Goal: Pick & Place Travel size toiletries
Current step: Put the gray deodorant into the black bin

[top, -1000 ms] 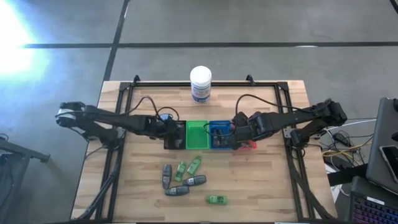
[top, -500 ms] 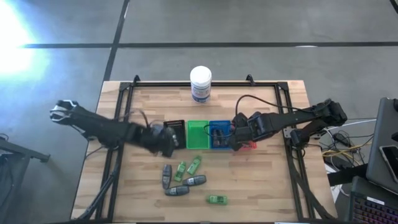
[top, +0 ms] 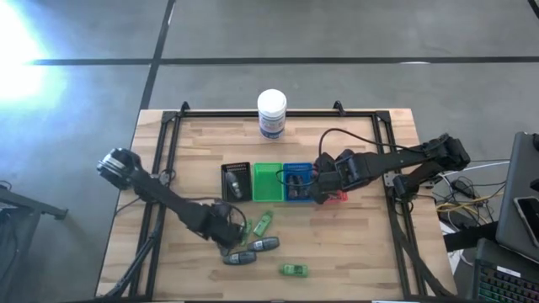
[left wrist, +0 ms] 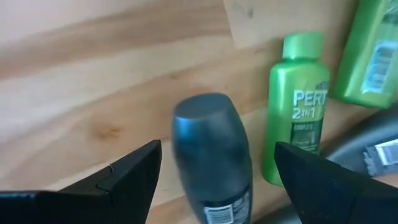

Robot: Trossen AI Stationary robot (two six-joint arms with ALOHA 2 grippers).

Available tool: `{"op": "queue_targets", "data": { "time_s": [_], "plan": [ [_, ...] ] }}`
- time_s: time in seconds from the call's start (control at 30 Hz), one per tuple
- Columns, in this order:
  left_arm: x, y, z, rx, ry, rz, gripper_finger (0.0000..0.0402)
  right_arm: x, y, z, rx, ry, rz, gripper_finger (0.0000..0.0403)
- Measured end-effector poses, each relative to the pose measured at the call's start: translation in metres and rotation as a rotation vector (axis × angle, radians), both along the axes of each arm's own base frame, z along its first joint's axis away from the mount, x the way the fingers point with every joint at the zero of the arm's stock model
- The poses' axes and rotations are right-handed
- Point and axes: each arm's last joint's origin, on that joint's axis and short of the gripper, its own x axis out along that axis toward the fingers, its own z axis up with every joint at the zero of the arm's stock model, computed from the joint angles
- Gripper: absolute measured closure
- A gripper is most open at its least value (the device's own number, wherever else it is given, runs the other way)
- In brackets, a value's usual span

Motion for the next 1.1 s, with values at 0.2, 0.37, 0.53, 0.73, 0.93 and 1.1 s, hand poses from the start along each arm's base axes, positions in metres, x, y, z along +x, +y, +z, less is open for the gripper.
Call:
{"op": "queue_targets", "data": {
  "time_s": [0.2, 0.37, 0.53, 0.73, 0.93, 1.1],
  "plan": [
    [0.014, -0.017, -0.016, 0.005, 0.05, -0.019, 0.0086, 0.0, 0.0, 0.0, -0.007, 0.013, 0.027, 0.0058],
    [0.014, -0.02, -0.026, 0.012, 0.095, -0.049, 0.0122, 0.0, 0.0, 0.0, -0.013, 0.026, 0.05, 0.0072],
    [0.012, -0.016, -0.017, 0.031, 0.077, -0.097, 0.019, -0.002, 0.0, -0.001, -0.022, 0.046, 0.065, 0.0084],
    [0.006, -0.011, 0.031, 0.067, -0.034, -0.429, 0.019, -0.003, -0.001, 0.0, -0.052, 0.065, 0.088, 0.0097],
    [0.001, 0.034, 0.086, 0.307, 0.075, -0.73, 0.019, -0.005, -0.002, 0.003, -0.048, 0.056, 0.096, 0.0108],
    [0.014, 0.113, 0.086, 0.275, 0.096, -0.308, 0.019, -0.007, -0.002, 0.005, -0.027, 0.015, 0.027, 0.0115]
  ]
}}
